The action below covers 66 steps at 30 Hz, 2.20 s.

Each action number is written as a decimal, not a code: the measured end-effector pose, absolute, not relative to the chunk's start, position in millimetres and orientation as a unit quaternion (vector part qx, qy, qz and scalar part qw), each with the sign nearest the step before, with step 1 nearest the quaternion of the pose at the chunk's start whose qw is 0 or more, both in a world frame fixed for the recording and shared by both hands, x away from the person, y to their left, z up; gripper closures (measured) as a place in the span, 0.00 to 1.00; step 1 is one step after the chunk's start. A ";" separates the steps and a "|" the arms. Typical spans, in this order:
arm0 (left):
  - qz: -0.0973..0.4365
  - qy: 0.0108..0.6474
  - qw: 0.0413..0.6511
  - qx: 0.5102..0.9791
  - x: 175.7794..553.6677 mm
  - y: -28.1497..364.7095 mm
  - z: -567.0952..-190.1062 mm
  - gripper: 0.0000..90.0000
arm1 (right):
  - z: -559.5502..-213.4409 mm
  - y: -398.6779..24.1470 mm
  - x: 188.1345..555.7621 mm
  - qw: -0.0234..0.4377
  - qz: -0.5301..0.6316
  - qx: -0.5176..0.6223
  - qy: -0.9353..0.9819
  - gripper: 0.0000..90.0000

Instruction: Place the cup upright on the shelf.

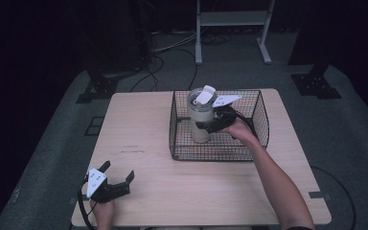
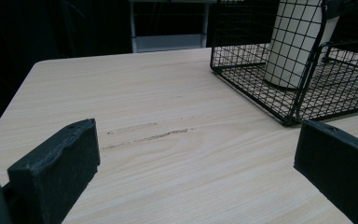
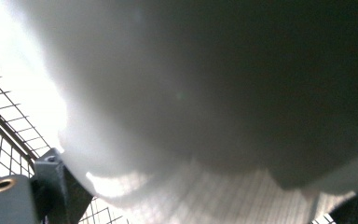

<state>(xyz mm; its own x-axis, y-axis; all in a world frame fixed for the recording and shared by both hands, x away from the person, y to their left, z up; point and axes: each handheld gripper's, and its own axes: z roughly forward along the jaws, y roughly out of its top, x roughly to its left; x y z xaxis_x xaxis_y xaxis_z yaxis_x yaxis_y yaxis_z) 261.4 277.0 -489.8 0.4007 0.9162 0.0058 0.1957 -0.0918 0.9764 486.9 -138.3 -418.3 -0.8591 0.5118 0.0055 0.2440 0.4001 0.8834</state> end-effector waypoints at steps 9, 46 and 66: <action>0.344 0.425 0.527 0.650 261.0 277.7 -489.9 0.00 | -414.5 -141.0 481.8 0.137 0.485 0.237 0.830 0.08; 0.344 0.426 0.522 0.654 261.8 276.8 -489.9 0.00 | -367.4 -188.0 444.1 0.149 0.486 0.266 0.819 0.08; 0.345 0.425 0.519 0.657 262.1 275.9 -489.9 0.00 | -353.7 -198.5 417.1 0.157 0.490 0.247 0.821 0.08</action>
